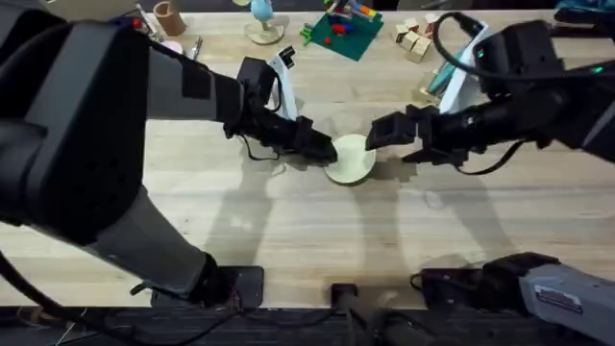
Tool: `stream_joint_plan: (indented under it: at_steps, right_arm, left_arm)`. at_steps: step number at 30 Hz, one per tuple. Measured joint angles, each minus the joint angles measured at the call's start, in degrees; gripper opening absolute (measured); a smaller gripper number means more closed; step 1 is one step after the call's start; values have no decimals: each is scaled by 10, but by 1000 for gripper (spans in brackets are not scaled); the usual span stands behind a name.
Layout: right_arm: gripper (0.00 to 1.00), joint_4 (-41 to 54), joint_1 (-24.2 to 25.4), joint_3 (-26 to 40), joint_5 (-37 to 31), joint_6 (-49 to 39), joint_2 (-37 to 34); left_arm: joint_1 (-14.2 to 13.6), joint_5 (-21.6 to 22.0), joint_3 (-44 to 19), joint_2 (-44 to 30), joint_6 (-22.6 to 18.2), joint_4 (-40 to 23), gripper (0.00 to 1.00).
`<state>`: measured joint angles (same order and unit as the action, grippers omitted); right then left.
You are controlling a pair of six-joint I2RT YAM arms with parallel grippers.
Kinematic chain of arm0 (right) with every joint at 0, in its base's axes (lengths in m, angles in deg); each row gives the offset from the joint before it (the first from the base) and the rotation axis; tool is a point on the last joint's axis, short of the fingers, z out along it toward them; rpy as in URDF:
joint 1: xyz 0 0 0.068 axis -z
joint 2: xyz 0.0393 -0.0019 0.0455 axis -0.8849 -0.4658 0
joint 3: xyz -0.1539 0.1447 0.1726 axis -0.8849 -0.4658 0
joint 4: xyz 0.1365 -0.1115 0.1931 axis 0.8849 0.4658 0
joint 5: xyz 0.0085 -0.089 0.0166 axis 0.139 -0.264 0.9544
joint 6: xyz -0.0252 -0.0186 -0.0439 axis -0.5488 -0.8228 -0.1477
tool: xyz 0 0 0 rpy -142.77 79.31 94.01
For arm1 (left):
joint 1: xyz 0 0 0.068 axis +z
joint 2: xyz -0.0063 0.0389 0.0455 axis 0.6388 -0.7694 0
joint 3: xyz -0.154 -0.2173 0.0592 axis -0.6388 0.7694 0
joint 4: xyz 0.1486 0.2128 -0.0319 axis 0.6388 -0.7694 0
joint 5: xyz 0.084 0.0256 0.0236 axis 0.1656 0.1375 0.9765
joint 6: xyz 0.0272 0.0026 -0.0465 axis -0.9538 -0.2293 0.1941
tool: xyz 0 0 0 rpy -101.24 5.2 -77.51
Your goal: Pick up the plates from the table one by one and place each into a slot on the dish rack.
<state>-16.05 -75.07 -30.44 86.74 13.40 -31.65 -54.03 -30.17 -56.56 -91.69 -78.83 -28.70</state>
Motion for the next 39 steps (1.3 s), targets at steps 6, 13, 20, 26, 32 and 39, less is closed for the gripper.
stream_joint_plan:
  at_steps: [6, 13, 20, 26, 32, 39]
  right_arm:
    - [995, -74, -26, -33, 13, 36, 0]
    - [995, -134, -47, -58, 18, 77, 0]
    - [986, -163, -51, -61, 19, 107, -14]
    - [910, -192, -74, -61, 19, 124, -54]
    - [659, -198, -78, -62, 19, 134, -65]
    - [54, -197, -74, -66, 3, 139, -70]
  left_arm:
    - [0, 0, 0, 0, 0, 0, 42]
    - [0, 0, 0, 0, 0, 0, 42]
    - [0, 0, 0, 0, 0, 0, 42]
    - [0, 0, 0, 0, 0, 0, 42]
    - [0, 0, 0, 0, 0, 0, 41]
    - [3, -2, 0, 0, 0, -1, 42]
